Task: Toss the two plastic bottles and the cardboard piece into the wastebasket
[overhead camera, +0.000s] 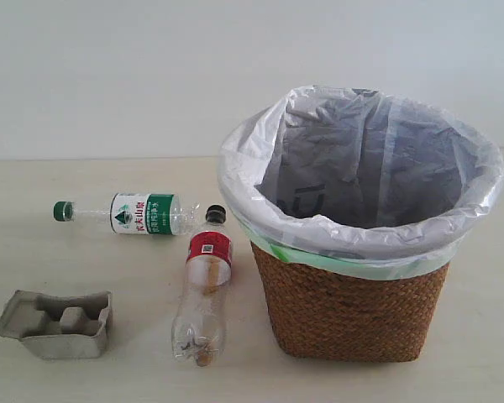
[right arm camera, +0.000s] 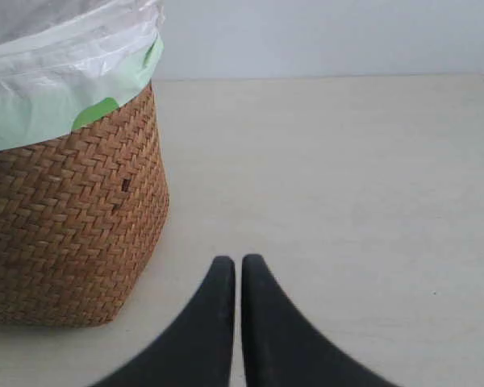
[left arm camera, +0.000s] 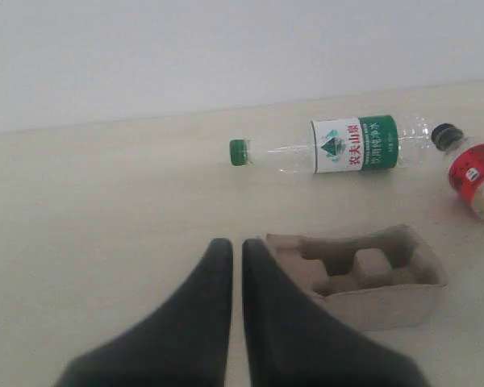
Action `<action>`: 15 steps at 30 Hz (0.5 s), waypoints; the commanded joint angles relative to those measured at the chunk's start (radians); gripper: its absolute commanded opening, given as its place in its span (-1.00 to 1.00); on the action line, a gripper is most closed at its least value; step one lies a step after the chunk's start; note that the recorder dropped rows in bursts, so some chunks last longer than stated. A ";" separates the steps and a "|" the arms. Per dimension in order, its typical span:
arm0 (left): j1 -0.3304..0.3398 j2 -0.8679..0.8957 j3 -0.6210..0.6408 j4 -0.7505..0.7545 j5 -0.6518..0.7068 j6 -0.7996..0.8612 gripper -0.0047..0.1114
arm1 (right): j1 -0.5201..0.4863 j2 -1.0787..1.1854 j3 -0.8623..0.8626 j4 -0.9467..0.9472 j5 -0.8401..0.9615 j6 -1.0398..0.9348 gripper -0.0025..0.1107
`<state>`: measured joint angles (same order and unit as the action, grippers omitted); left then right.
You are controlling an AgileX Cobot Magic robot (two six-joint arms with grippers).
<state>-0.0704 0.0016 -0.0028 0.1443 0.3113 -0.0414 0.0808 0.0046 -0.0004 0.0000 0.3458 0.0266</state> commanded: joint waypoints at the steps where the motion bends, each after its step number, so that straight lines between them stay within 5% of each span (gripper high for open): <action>1: 0.002 -0.002 0.003 0.094 -0.005 0.012 -0.85 | -0.006 -0.005 0.000 -0.006 -0.005 -0.004 -0.96; 7: 0.002 -0.002 0.003 0.300 -0.068 0.015 -0.85 | -0.006 -0.005 0.000 -0.006 -0.005 -0.004 -0.96; 15: 0.002 -0.002 0.003 0.317 -0.491 -0.017 -0.85 | -0.006 -0.005 0.000 -0.006 -0.005 -0.004 -0.96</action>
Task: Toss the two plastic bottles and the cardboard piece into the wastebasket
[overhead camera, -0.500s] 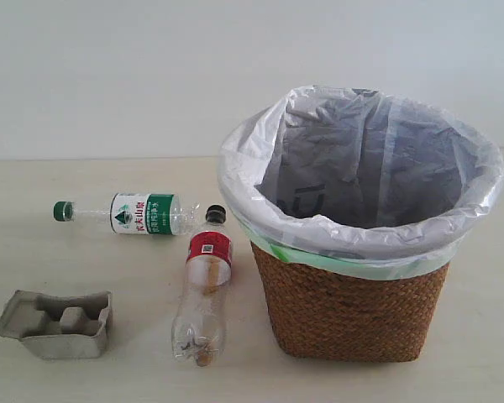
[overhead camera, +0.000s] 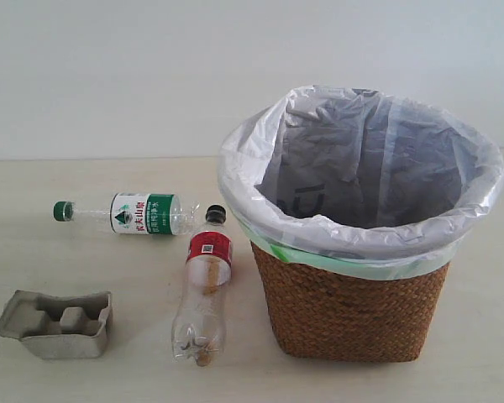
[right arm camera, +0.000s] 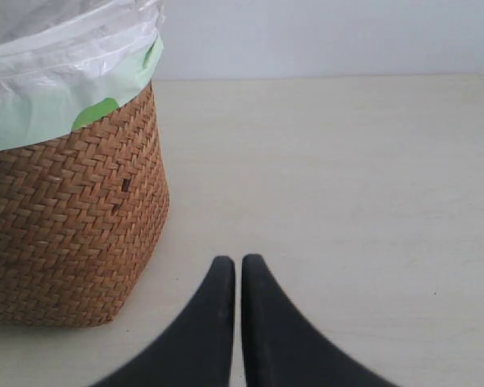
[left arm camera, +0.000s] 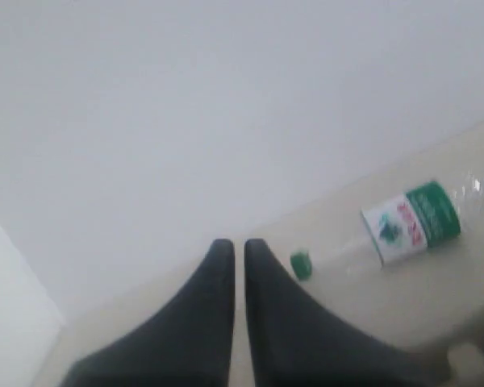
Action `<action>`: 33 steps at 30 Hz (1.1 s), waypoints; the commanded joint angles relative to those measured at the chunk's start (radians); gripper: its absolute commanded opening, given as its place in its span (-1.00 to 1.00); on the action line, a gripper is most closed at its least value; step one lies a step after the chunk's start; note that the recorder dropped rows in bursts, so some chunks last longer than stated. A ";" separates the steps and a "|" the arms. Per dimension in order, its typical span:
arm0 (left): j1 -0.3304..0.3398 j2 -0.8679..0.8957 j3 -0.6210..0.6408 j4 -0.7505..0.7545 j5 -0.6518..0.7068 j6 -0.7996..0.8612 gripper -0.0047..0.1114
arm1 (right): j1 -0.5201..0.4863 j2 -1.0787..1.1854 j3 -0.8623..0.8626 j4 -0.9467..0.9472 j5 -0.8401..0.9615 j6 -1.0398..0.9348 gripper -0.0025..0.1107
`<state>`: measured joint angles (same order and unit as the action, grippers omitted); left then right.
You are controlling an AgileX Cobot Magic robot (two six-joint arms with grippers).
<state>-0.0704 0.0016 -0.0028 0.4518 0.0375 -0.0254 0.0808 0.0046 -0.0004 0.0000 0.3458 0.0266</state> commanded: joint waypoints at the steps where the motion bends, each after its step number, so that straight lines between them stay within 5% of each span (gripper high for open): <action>1: 0.002 -0.002 0.003 0.009 -0.279 -0.039 -0.85 | -0.006 -0.005 0.000 -0.006 -0.005 -0.004 -0.96; 13: 0.002 -0.002 0.003 -0.021 -0.931 -0.142 -0.85 | -0.006 -0.005 0.000 -0.006 -0.005 -0.004 -0.96; 17: 0.002 -0.002 0.003 -0.252 -1.070 -0.139 -0.85 | -0.006 -0.005 0.000 -0.006 -0.005 -0.004 -0.96; 20: 0.002 -0.002 -0.046 -0.452 -0.932 -0.139 -0.85 | -0.006 -0.005 0.000 -0.006 -0.005 -0.004 -0.96; 23: 0.002 -0.002 -0.142 -0.574 -0.644 -0.123 -0.85 | -0.006 -0.005 0.000 -0.006 -0.005 -0.004 -0.96; 33: 0.002 0.391 -0.517 -0.522 -0.175 -0.072 -0.85 | -0.006 -0.005 0.000 -0.006 -0.005 -0.004 -0.96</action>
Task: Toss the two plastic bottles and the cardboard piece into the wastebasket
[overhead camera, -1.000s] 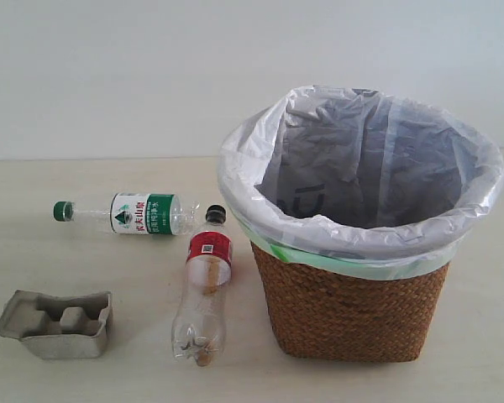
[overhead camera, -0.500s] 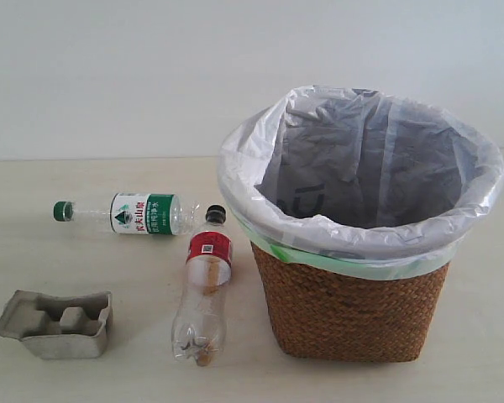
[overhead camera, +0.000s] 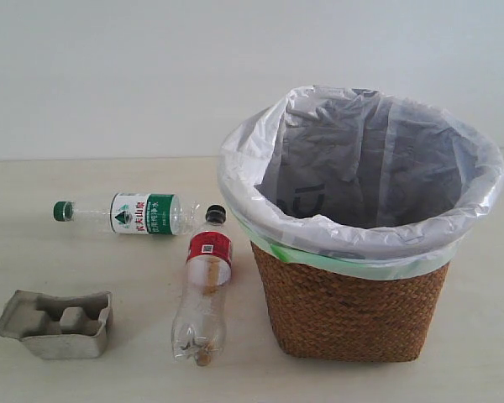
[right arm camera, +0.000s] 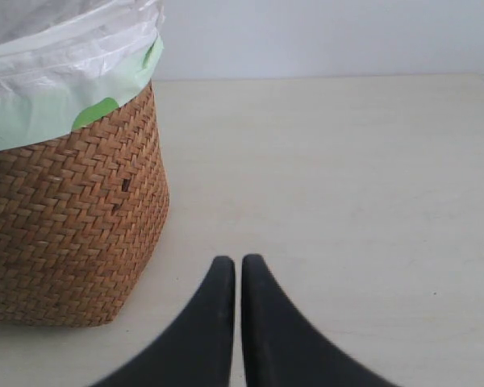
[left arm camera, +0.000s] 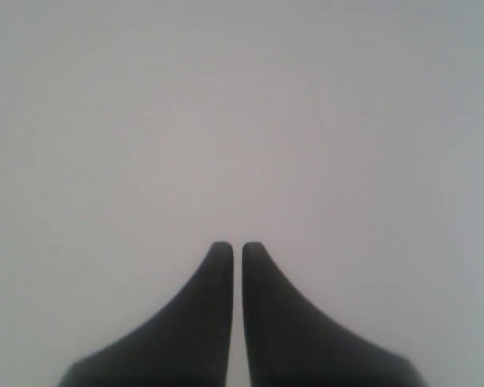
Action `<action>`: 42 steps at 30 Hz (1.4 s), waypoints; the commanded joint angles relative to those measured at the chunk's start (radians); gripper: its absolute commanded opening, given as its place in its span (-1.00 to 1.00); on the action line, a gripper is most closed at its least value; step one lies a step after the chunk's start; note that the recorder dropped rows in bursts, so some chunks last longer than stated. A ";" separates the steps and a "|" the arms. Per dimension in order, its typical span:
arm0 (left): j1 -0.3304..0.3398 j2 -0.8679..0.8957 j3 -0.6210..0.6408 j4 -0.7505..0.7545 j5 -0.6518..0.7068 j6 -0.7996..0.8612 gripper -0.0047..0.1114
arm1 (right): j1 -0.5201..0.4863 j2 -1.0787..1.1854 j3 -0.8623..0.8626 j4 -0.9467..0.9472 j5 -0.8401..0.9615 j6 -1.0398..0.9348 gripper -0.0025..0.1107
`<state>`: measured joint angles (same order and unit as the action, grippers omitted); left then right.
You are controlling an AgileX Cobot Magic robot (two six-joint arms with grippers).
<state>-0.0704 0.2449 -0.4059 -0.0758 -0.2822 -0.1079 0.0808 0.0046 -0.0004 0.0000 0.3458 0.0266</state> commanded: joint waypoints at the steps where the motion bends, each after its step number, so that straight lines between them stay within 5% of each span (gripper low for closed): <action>1: 0.002 0.188 -0.146 0.006 0.180 0.010 -0.85 | -0.006 -0.005 0.000 -0.006 -0.005 -0.004 -0.96; 14: 0.002 0.800 -0.595 0.005 0.844 0.405 -0.85 | -0.006 -0.005 0.000 -0.006 -0.005 -0.004 -0.96; 18: 0.002 0.941 -0.642 -0.032 0.960 0.579 -0.85 | -0.006 -0.005 0.000 -0.006 -0.005 -0.004 -0.96; 24: 0.002 1.057 -0.642 -0.025 0.935 0.806 -0.82 | -0.006 -0.005 0.000 -0.006 -0.005 -0.004 -0.96; 27: 0.000 1.096 -0.642 -0.018 0.933 0.918 -0.41 | -0.006 -0.005 0.000 -0.006 -0.005 -0.004 -0.96; 31: 0.000 1.146 -0.642 -0.018 0.867 1.009 0.63 | -0.006 -0.005 0.000 -0.006 -0.005 -0.004 -0.96; 33: 0.000 1.173 -0.642 -0.018 0.847 1.009 0.97 | -0.006 -0.005 0.000 -0.006 -0.005 -0.004 -0.96; 42: 0.000 1.319 -0.642 -0.034 0.771 1.370 0.96 | -0.006 -0.005 0.000 -0.006 -0.005 -0.004 -0.96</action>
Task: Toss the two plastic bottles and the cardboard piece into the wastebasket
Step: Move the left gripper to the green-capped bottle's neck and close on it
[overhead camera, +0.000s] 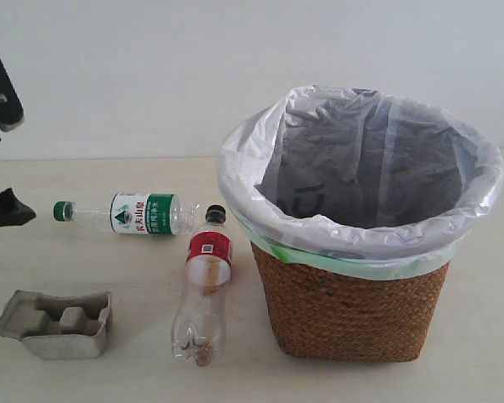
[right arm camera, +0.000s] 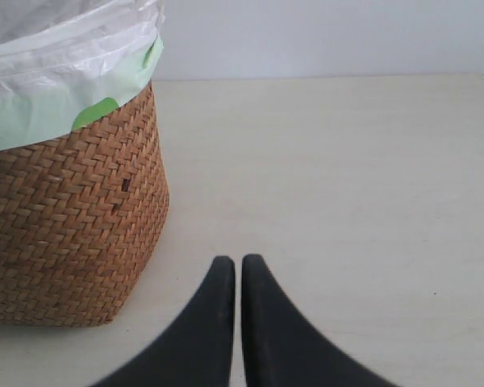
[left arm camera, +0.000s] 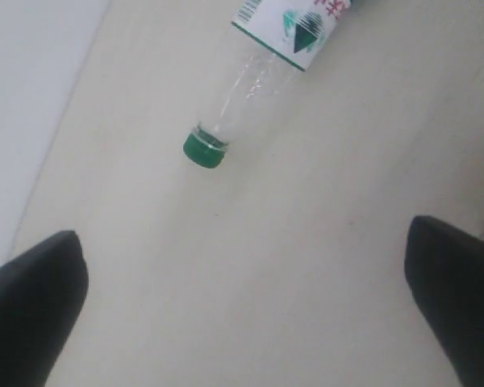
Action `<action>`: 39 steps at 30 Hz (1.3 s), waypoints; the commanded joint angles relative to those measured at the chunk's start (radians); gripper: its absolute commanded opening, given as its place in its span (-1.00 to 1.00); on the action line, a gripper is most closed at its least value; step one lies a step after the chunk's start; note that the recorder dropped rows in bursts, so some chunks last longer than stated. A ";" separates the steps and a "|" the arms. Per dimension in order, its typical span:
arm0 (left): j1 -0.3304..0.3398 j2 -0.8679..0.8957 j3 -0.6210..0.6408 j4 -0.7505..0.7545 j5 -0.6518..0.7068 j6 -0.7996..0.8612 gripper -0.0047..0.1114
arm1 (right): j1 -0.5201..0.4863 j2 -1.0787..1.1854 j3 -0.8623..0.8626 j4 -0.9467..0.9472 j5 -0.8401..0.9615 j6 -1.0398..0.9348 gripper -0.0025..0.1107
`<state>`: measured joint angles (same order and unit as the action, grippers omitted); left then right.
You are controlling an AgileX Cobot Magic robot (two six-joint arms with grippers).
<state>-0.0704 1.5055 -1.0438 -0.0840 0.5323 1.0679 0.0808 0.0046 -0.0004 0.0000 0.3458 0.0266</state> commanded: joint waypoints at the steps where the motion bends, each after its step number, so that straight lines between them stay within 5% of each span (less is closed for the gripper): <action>1: 0.000 0.078 -0.004 -0.040 -0.061 0.247 0.96 | -0.006 -0.005 0.000 -0.006 -0.005 -0.004 -0.96; 14: 0.000 0.348 -0.004 -0.056 -0.496 0.381 0.96 | -0.006 -0.005 0.000 -0.006 -0.005 -0.004 -0.96; 24: 0.000 0.493 -0.004 -0.045 -0.659 0.538 0.96 | -0.006 -0.005 0.000 -0.006 -0.005 -0.004 -0.96; 39: 0.000 0.594 -0.004 0.056 -0.899 0.494 0.96 | -0.006 -0.005 0.000 -0.006 -0.005 -0.004 -0.96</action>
<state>-0.0704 2.0805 -1.0442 -0.0378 -0.3014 1.6016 0.0808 0.0046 -0.0004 0.0000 0.3458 0.0266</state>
